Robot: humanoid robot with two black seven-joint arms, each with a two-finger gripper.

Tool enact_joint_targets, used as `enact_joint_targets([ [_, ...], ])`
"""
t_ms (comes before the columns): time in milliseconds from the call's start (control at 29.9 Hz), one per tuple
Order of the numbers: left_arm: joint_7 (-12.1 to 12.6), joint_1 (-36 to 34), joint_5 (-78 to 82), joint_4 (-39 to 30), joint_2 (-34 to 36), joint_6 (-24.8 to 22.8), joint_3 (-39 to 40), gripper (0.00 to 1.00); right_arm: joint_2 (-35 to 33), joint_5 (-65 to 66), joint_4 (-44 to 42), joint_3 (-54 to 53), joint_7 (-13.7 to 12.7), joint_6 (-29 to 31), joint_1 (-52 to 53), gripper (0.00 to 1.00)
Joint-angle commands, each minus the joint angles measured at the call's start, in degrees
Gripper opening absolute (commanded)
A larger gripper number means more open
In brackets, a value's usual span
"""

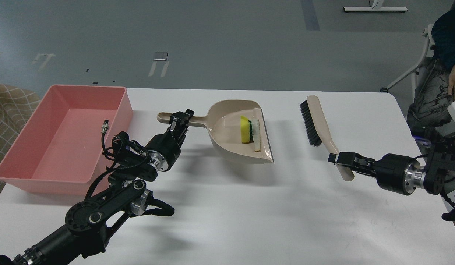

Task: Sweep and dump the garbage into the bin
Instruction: 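Lift the dustpan with the left gripper over the pink bin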

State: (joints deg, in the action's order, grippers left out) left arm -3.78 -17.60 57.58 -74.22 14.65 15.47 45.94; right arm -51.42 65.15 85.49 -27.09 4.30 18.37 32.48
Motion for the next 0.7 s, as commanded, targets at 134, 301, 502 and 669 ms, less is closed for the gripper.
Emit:
enact_joint_targets([
  [134, 0.70, -0.59, -5.98, -5.05, 0.91, -0.36, 4.06, 0.00, 0.01, -0.02, 0.03, 0.10, 0.01, 0.00, -1.45, 0.00],
  [301, 2.80, -0.86, -8.62, -10.66, 4.15, -0.53, 8.19, 0.00, 0.44, -0.02, 0.21, 0.10, 0.01, 0.00, -2.24, 0.00],
  [502, 4.39, -0.60, -15.46, -18.67, 13.72, -0.53, 14.25, 0.00, 0.62, 0.07, 0.38, 0.10, 0.01, 0.00, -2.77, 0.00],
  [669, 4.30, 1.94, -22.07, -21.76, 21.64, -0.97, 21.11, 0.00, 0.62, -0.02, 0.47, 0.02, 0.01, 0.09, -2.68, 0.00],
])
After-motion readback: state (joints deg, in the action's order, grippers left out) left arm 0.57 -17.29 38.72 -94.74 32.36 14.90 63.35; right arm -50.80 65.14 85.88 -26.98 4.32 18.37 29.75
